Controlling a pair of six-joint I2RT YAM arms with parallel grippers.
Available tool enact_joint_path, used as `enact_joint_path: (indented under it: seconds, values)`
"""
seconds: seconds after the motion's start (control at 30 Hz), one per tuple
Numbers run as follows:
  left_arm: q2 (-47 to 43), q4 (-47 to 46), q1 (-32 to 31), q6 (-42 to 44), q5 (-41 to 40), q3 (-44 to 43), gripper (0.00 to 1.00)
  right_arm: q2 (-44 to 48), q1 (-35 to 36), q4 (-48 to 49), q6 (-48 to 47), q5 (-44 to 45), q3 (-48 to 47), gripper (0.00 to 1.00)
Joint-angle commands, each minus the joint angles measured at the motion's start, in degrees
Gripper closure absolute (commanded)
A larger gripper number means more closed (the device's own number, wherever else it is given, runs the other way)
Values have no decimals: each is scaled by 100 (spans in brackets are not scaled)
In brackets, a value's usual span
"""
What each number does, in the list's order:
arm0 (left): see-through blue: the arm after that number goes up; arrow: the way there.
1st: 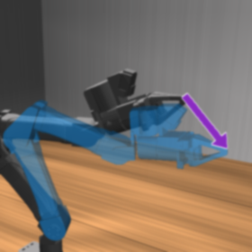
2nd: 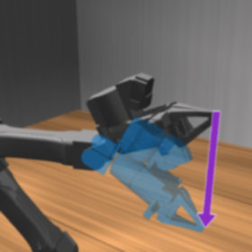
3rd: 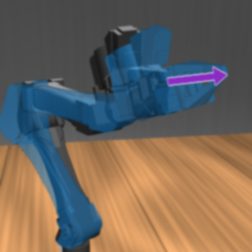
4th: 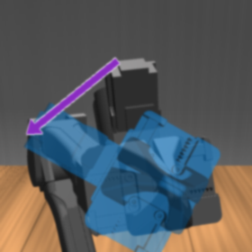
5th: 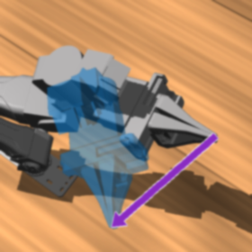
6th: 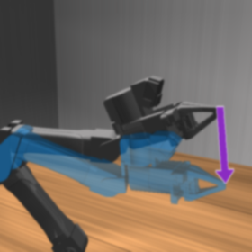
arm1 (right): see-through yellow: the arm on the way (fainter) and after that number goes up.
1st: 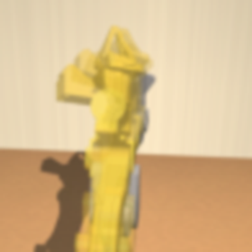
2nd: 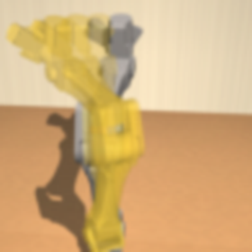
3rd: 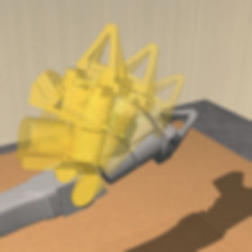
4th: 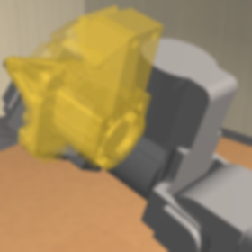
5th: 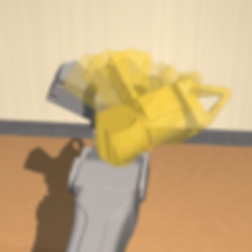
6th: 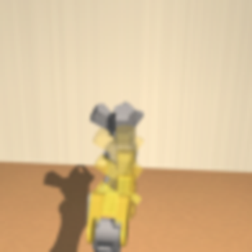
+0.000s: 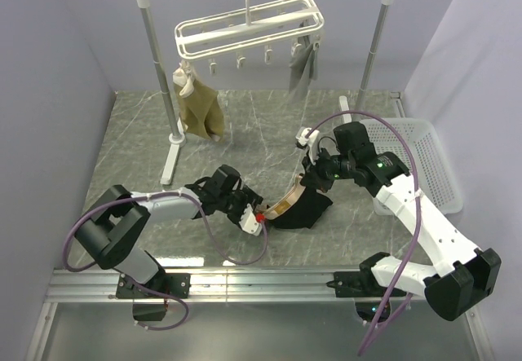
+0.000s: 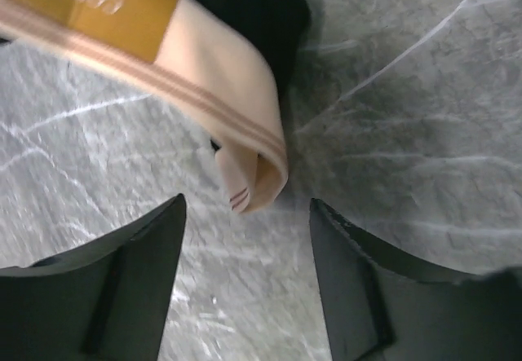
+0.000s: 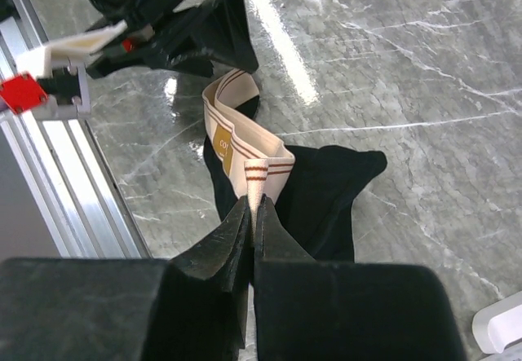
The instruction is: Clip the underwear to the hanger
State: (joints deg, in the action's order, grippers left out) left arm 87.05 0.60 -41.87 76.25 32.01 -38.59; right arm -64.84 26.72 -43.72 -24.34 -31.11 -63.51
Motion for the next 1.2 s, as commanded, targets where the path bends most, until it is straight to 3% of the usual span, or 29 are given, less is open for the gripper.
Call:
enact_joint_path:
  seconds: [0.0,0.1,0.13,0.2,0.23,0.4,0.6,0.77,0.87,1.0,1.17]
  values:
    - [154,-403,-146,382,-28,-17,35,138,-70,118,-1,-105,-136,100]
    - [260,-367,-146,155,-54,-122,47,208,-149,188,34,-114,-145,100]
    - [260,-359,-155,-134,-63,-166,57,208,-167,180,52,-132,-171,100]
    - [252,-298,-155,-582,-81,-376,65,217,-220,171,87,-167,-223,100]
    - [234,-123,-155,-1124,-72,-499,76,209,-246,171,139,-184,-285,100]
    - [-186,703,-138,-2331,-142,-1071,98,156,-631,189,359,-246,-504,100]
    - [-794,2205,477,-3727,-37,-2203,100,94,-1492,424,639,-326,-1093,100]
    - [-356,3953,1232,-4871,-265,-3784,100,-116,-1995,1014,1351,-88,-1541,100]
    - [-407,4290,1664,-5093,-431,-4033,100,-161,-2215,1181,1572,-114,-1612,100]
    - [-872,4589,1620,-5294,-783,-4060,100,251,-2119,1410,1642,-720,-1254,100]
    - [-1119,4598,1638,-5419,-1232,-4156,100,455,-1943,1490,1485,-54,-1146,100]
